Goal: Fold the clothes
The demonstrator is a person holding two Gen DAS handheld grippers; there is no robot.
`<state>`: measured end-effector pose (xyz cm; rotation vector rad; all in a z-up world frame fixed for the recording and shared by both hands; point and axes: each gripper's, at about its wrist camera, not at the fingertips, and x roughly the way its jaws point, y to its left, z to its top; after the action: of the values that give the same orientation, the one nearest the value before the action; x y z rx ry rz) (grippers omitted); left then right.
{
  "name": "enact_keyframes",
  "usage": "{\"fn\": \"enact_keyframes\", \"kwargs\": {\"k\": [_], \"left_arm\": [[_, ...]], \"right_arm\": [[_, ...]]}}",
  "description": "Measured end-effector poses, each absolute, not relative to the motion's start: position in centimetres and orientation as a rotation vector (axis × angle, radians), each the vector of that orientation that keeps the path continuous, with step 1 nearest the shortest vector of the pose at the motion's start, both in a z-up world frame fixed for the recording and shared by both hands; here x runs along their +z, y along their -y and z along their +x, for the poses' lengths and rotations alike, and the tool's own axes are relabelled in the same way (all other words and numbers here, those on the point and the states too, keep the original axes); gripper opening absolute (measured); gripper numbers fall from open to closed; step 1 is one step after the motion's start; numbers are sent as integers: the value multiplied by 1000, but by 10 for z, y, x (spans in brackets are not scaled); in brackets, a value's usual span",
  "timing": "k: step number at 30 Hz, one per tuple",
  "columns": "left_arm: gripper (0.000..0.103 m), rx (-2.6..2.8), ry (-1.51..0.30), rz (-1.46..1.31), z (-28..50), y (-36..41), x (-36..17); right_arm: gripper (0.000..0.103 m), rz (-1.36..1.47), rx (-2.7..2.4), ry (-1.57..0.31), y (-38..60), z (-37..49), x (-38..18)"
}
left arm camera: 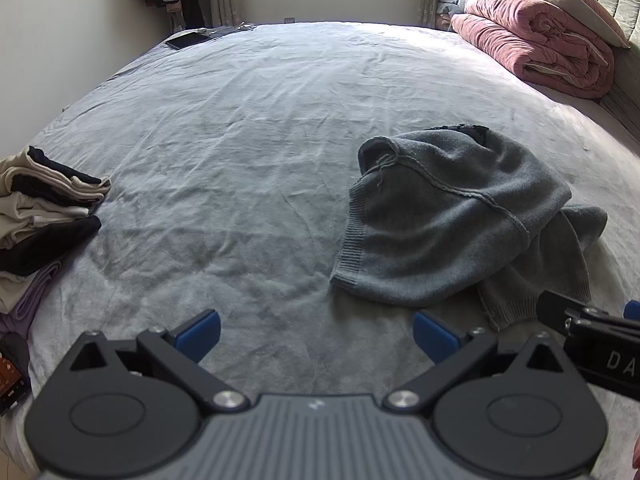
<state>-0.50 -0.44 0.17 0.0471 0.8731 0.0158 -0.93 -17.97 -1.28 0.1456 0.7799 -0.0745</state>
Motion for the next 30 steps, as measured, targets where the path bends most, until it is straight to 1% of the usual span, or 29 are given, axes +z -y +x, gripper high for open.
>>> {"fn": "enact_keyframes", "kwargs": {"k": [30], "left_arm": [[102, 23, -872, 51, -4, 3, 1]], "right_arm": [[103, 142, -74, -800, 177, -8, -16]]}}
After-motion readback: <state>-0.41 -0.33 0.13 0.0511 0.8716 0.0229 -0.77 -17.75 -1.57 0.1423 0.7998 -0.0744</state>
